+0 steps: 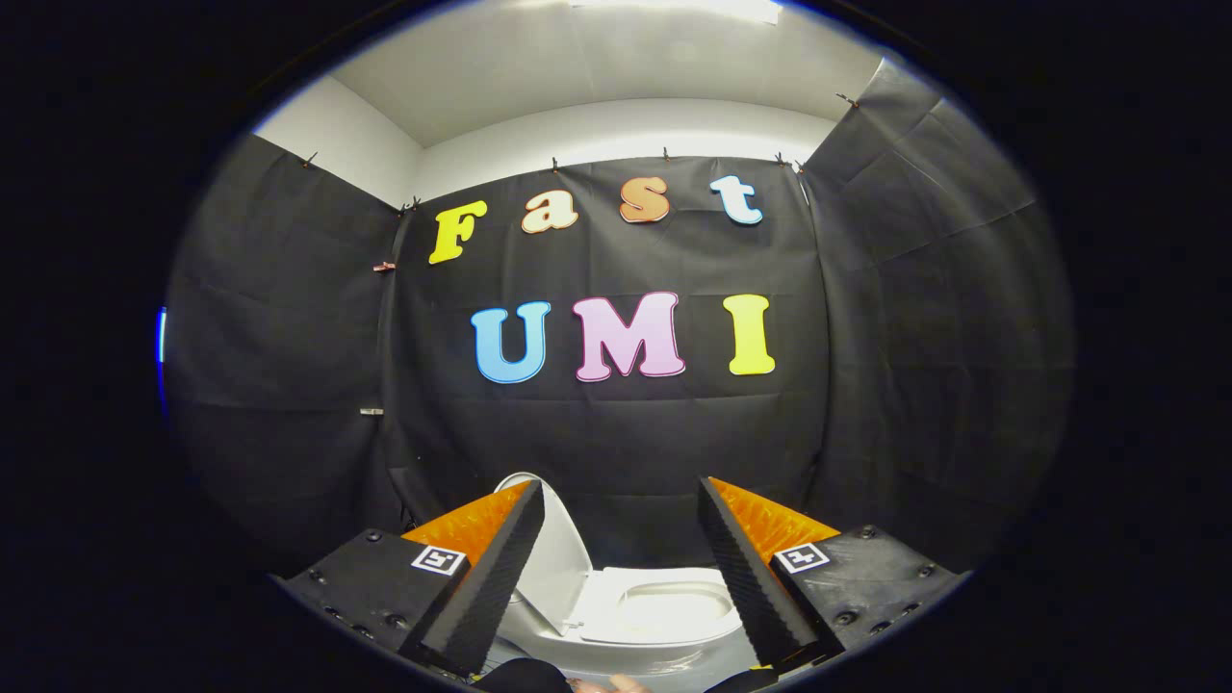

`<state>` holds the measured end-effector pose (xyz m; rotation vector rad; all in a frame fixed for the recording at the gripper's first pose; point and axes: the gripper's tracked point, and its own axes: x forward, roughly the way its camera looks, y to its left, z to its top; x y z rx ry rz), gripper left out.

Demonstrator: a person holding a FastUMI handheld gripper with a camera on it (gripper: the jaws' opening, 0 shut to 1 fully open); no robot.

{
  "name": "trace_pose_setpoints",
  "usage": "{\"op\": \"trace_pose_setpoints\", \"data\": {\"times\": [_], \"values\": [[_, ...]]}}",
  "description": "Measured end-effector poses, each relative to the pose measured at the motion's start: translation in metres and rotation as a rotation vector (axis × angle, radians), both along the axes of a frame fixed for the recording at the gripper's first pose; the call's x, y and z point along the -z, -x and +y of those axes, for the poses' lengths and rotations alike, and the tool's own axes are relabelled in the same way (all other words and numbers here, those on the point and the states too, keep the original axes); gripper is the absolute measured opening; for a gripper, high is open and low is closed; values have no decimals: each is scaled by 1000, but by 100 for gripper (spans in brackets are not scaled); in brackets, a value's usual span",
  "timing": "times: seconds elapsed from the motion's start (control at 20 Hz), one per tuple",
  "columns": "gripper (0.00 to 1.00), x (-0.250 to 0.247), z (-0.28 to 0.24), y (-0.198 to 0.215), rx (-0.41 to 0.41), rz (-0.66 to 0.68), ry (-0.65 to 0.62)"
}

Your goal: Open the toilet lid.

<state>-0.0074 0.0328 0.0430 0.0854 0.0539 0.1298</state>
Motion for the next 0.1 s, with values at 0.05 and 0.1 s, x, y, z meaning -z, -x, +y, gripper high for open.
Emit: {"op": "trace_pose_setpoints", "data": {"times": [0.05,0.1], "values": [[100,0,1,-1,0,0,1],[100,-1,1,-2,1,0,2]]}}
